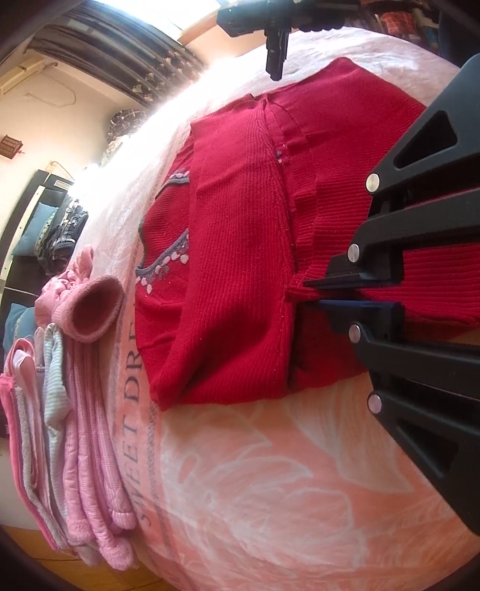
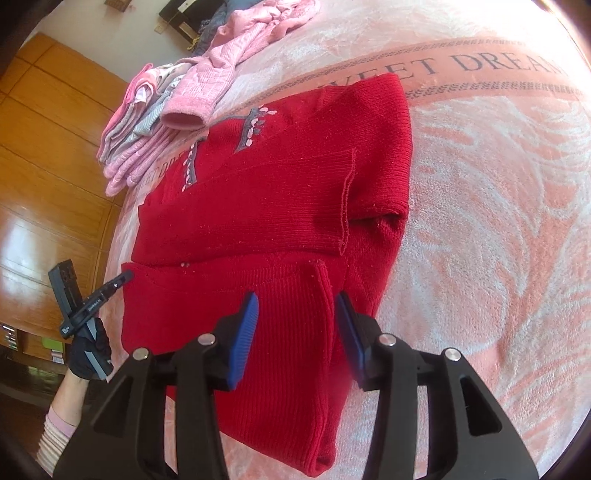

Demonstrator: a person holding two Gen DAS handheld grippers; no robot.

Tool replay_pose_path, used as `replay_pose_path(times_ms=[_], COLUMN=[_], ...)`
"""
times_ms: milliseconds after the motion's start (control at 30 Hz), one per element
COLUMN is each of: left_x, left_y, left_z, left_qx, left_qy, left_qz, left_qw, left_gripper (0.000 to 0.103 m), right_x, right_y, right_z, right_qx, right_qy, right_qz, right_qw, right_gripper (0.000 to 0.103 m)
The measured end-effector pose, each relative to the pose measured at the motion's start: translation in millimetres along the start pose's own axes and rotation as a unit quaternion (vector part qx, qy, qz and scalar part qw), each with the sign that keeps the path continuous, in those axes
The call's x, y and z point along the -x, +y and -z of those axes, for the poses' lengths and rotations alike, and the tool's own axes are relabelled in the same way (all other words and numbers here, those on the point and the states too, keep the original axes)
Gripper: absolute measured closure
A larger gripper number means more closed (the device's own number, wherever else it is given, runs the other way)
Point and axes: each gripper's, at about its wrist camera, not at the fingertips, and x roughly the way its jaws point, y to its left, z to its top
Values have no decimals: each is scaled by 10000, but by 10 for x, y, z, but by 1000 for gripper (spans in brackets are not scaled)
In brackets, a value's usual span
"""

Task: Fold small clothes
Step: 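Carry the held hem with both tools over onto the collar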

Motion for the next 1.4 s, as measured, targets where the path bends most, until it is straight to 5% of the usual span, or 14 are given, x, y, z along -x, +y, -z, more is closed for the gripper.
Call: replay_pose_path(times_ms=[167,500,667,733,1133,1400], left_x=[-22,-258,-213,-165,411,633], left_y=[41,-14,-65,-65,-140,-209], left_z=[5,55,64,73,5,-430], left_qx=[208,154,-66,-63,157,396], left_qy=[11,279,236,145,-583,-1161], left_qz=[143,-191,-355,-328,196,243], left_qw=[9997,9993,9991,9993,9980,9922], left_gripper=[99,93,99,99,99,99], right_x=[-154,-374,-386,-312,296,707], right_y=[15,81,216,217,300,432], right_z=[-25,-45,-1,6,57,-250], right_qx=[116,472,940,964,872,726], right_qy=[118,154,144,119,-359,-936], right_qz=[141,675,814,614,-163,-312], right_qw=[9998,9965,9921,9934,9954,9925], right_gripper=[59,59,90,99,100,100])
